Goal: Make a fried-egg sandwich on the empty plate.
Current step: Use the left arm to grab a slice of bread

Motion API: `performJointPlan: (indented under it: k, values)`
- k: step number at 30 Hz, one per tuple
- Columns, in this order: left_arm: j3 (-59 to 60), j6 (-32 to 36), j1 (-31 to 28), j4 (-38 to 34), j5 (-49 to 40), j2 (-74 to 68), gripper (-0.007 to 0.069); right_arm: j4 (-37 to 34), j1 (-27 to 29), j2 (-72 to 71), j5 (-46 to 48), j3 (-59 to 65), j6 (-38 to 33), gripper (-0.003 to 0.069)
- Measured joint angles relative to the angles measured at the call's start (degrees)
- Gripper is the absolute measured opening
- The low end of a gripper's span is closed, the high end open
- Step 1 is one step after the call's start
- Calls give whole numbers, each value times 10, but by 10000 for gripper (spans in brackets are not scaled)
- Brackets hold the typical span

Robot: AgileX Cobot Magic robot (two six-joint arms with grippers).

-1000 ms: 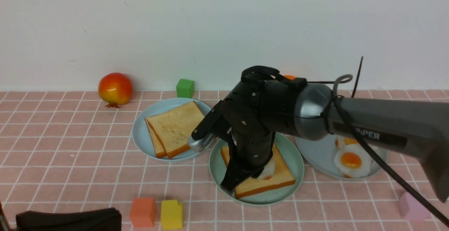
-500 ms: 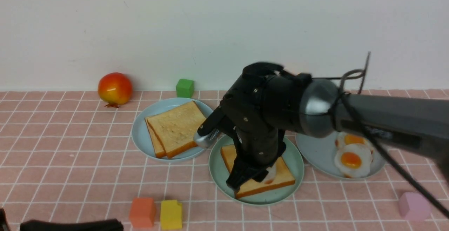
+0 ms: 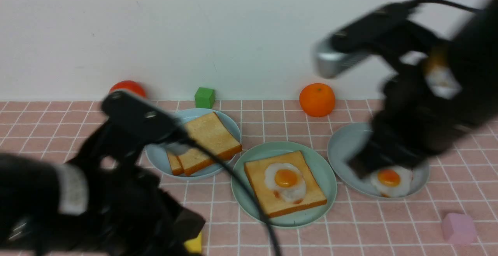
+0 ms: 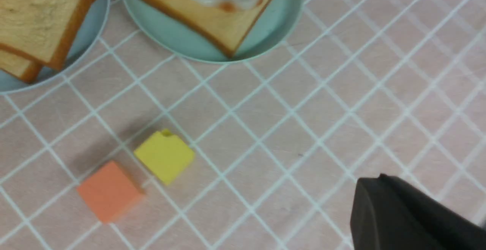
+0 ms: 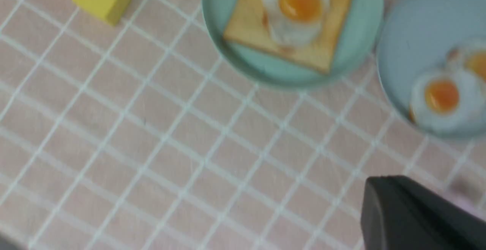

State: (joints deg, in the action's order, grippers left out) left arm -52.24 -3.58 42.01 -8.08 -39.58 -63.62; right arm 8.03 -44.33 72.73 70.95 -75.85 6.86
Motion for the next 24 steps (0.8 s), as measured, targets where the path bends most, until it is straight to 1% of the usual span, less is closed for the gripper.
performJointPlan:
  k: [2, 4, 7, 8, 10, 12, 15, 16, 19, 24]
  values:
    - [-16, 8, -17, -2, -4, -33, 13, -4, 0, -39, 1, 30, 3, 10]
    - [-54, 61, -69, -23, -15, -95, 13, -22, 0, -133, 4, 95, 3, 10]
    - [-93, 144, -120, -59, -19, -158, 13, -40, 0, -227, -6, 150, 3, 10]
    - [-96, 149, -123, -61, -19, -163, 13, -43, 0, -234, -9, 153, 3, 10]
    - [-124, 206, -145, -72, -5, -215, 13, -53, 0, -311, -26, 190, 5, 10]
    - [-135, 220, -149, -66, 3, -242, 13, -56, 0, -345, -31, 202, 7, 10]
    - [-157, 229, -149, -37, 21, -291, 16, -60, 0, -387, -33, 212, 19, 10]
    - [-173, 232, -149, -12, 36, -325, 42, -61, 0, -398, -33, 213, 22, 10]
    - [-198, 233, -149, 27, 61, -371, 120, -70, 0, -397, -33, 214, 23, 10]
    - [-220, 235, -149, 70, 101, -414, 246, -92, 0, -381, -33, 214, 23, 10]
